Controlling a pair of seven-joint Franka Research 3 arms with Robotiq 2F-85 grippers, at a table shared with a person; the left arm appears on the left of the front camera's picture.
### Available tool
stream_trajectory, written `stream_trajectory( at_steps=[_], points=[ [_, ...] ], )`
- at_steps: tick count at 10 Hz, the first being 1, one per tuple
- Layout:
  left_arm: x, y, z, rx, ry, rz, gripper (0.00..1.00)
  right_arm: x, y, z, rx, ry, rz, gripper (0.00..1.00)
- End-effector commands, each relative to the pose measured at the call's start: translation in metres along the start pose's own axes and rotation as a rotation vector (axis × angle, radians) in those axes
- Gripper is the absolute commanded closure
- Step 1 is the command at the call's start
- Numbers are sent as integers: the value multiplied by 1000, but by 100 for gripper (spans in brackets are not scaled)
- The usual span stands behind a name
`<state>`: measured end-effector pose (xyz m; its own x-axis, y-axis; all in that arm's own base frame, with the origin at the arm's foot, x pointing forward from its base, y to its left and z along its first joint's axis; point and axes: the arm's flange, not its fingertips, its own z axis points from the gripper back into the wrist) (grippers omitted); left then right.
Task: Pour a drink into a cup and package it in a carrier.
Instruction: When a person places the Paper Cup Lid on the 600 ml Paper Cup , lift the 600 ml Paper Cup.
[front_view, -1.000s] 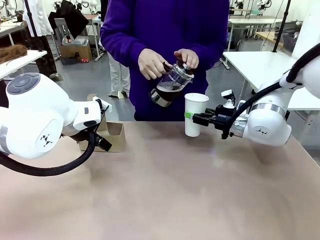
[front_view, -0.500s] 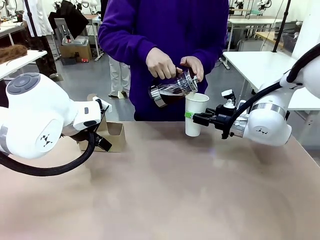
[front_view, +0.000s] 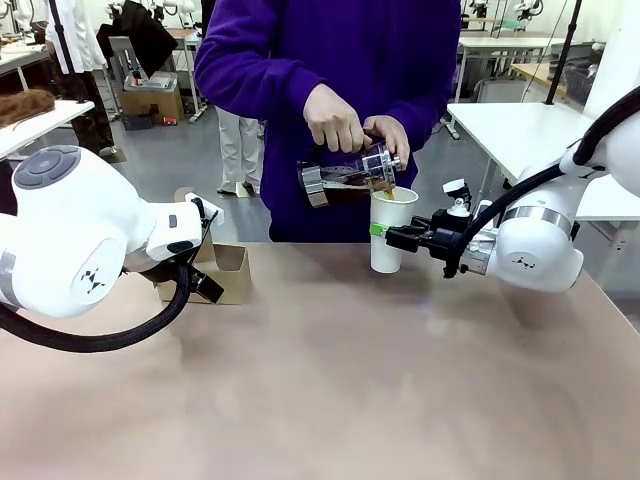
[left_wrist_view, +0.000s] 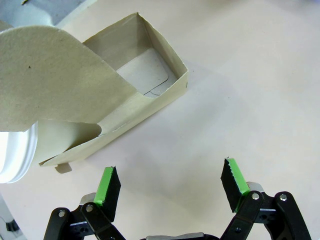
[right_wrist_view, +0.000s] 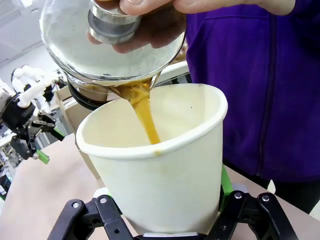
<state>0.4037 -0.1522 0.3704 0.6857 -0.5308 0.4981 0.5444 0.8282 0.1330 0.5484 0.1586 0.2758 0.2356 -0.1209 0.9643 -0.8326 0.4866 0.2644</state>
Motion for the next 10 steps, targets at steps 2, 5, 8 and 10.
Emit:
stream_trajectory(
  at_steps=[2, 5, 8, 10],
  points=[
    [0, 0, 0, -2, -1, 2, 0, 3, 2, -1, 3, -6, 1, 20],
    [0, 0, 0, -2, -1, 2, 0, 3, 2, -1, 3, -6, 1, 20],
    [0, 0, 0, -2, -1, 2, 0, 3, 2, -1, 3, -6, 1, 20],
    [0, 0, 0, -2, -1, 2, 0, 3, 2, -1, 3, -6, 1, 20]
  ],
)
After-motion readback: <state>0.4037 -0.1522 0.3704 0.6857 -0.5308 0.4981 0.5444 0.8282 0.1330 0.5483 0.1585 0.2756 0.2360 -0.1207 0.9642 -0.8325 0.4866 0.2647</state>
